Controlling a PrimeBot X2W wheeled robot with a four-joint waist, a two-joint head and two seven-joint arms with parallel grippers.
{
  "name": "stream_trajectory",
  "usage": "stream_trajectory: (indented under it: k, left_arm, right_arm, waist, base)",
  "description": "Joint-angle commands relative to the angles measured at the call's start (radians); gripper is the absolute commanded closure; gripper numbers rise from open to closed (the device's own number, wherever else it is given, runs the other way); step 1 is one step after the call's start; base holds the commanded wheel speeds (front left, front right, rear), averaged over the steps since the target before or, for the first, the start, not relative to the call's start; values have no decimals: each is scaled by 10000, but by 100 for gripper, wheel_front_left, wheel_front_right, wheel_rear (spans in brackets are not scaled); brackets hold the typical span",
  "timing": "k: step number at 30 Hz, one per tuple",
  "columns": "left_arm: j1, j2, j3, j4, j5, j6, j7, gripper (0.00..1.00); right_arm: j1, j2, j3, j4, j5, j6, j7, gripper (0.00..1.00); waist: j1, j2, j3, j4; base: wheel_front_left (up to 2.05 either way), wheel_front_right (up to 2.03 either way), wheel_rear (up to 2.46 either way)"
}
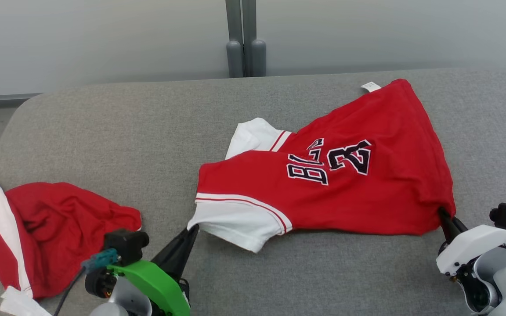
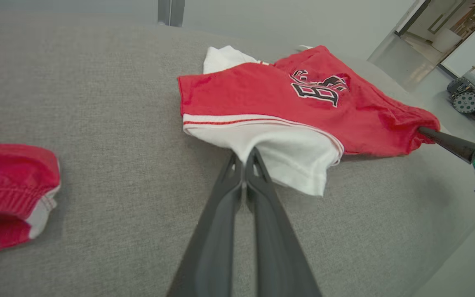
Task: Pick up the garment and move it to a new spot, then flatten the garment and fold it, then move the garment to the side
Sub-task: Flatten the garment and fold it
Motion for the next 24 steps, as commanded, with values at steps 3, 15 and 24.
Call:
stream_trajectory:
  k: [3, 15, 24]
  left_arm:
    - [-98, 388, 307, -835, 145, 169, -130, 100]
    - [-4270, 1443, 748, -742, 119, -178, 1451, 100]
    - [-9671, 1994, -76, 1482, -116, -286, 2264, 100]
  right_arm:
    - [99, -161, 122, -834, 418, 5, 50, 100]
    - [-3066, -281, 233, -2513, 806, 5, 335, 100]
    - [-7862, 187, 302, -1669, 836, 5, 490, 100]
  waist:
    - [0, 0, 55, -53]
    - [0, 0, 1944, -197]
    - [0, 0, 4276, -471]
  base:
    - [0, 0, 0]
    - [0, 0, 0]
    - [0, 0, 0]
